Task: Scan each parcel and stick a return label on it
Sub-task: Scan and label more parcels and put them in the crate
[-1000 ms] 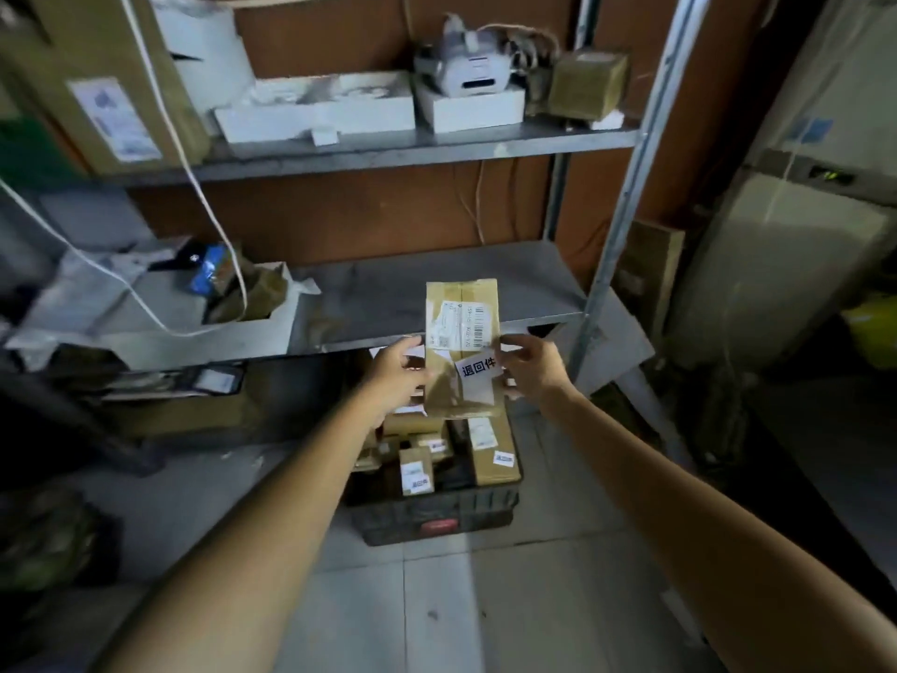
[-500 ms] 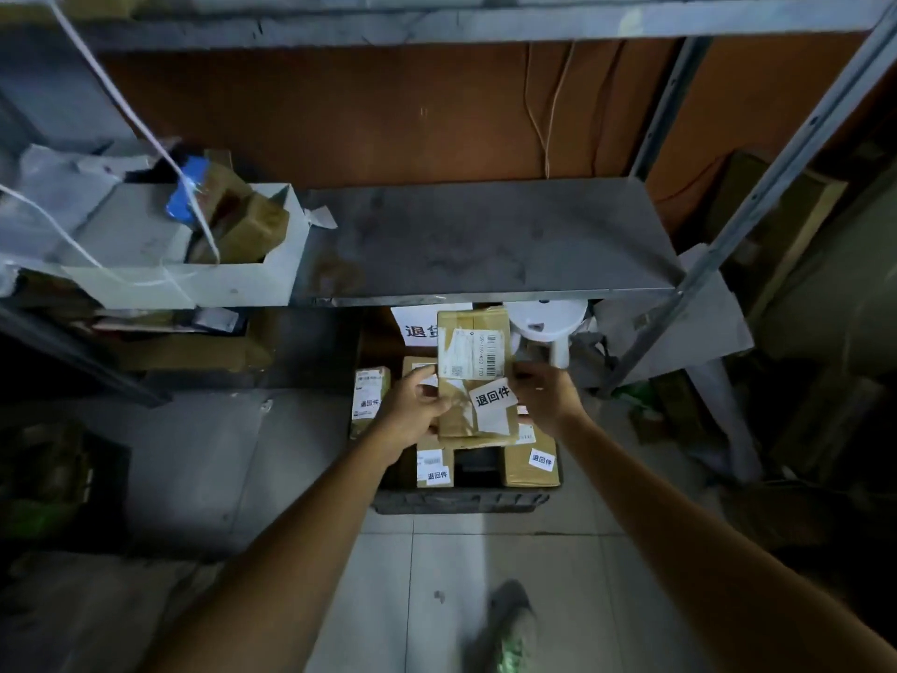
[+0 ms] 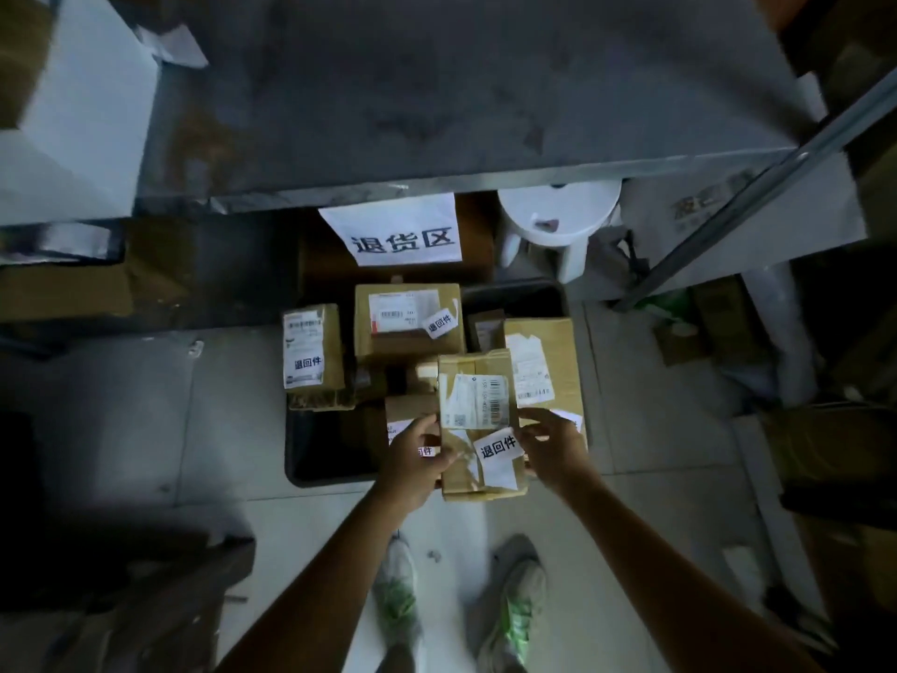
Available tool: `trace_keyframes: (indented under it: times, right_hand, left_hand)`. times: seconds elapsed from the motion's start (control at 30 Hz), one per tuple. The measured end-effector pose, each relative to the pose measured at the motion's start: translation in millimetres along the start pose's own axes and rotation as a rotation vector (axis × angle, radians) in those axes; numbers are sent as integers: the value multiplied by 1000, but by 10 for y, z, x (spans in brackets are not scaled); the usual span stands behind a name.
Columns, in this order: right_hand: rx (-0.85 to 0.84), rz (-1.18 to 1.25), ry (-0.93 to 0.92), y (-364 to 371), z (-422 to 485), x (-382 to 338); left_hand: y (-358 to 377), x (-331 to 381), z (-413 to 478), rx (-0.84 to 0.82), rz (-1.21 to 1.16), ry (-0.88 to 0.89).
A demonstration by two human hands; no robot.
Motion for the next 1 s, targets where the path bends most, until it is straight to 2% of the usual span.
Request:
trace_keyframes:
  times: [0.13,0.23,0.4,0.63,0.87,1.0]
  right_hand:
    - [3,-46,27,232,176,211]
    - [25,-139,-28,335,377,178]
    - [123,-233,-55,335,707,294]
    - [243,-206,-83,300,721,512]
    - [150,-256,-90,456,747,534]
    - [151,-349,-121,543,901,483]
  left_hand:
    - [-53,-317,214,-8,-37,-50]
    - [-101,-354,480,2,9,-32]
    - [5,-458,880,-8,9,-18]
    - [180,-623,1051,-23,42,59]
    - [68,-779,1075,-3,12,-6]
    - [-1,-770,1181,11,35,-18]
Point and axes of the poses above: each hand's wrist, its own z-axis towards the middle knuckle, its own y-axis out of the palm, x = y × z, the point moved 4 cm from there along z, towards the middle knuckle, and after that the axes turned 1 degree about -x, right-handed, at the moved point
